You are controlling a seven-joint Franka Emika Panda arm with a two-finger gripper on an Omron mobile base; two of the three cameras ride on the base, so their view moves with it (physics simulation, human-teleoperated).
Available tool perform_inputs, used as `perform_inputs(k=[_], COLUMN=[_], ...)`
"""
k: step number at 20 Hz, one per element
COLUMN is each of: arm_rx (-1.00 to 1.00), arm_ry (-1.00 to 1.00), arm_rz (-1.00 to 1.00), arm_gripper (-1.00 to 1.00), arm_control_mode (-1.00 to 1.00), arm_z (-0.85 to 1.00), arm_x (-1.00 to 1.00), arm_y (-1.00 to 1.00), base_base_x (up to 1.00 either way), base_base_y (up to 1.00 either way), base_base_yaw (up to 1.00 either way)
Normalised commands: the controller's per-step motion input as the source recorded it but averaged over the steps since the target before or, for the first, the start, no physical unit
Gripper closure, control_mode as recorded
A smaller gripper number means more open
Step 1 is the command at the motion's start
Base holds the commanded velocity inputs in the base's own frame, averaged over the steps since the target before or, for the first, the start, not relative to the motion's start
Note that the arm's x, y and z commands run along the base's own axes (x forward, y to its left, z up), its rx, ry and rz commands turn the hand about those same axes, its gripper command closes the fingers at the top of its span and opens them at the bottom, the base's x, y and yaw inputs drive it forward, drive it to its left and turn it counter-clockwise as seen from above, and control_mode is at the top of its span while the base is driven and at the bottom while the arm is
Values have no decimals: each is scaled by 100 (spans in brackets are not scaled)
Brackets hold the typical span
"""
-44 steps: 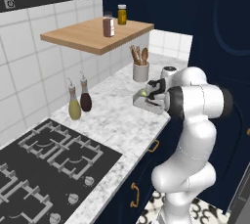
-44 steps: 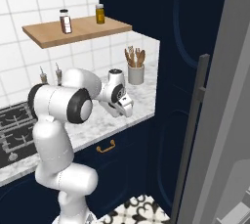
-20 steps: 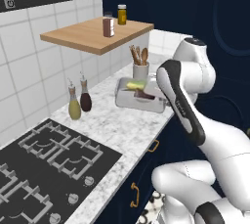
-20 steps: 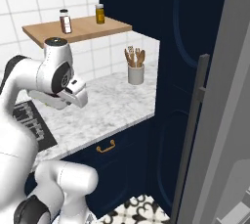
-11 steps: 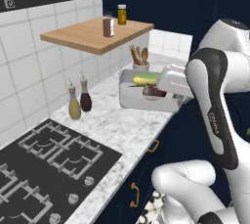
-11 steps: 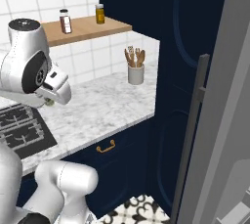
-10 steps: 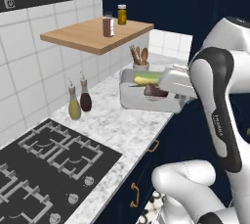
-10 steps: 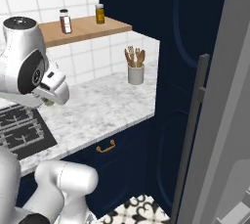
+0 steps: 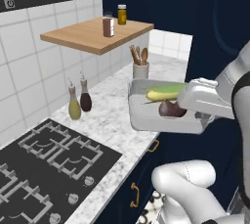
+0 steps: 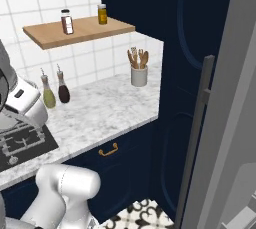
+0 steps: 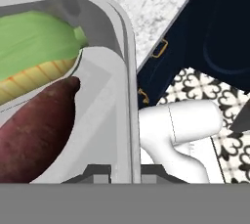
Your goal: Take the meat container that has the chicken drumstick and place it on the second highest rack of the freezer. Then take the vegetable container that has the potato and corn and place it on the highest rack of the freezer.
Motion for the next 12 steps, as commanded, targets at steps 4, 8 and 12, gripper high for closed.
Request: perform_inputs(k=[4,8,12], arm_rx=[0,0,0], arm_ry=[10,8,1], arm_rz=[0,0,0], arm_gripper=[100,100,100], arm_control_mode=[-100,-100,100], arm_z=[3,0,0], arm_x=[-83,-53,-10], arm_y=[0,3,0], base_base_x=[0,0,-71], base_base_y=[0,0,1], base_base_yaw=[0,0,0])
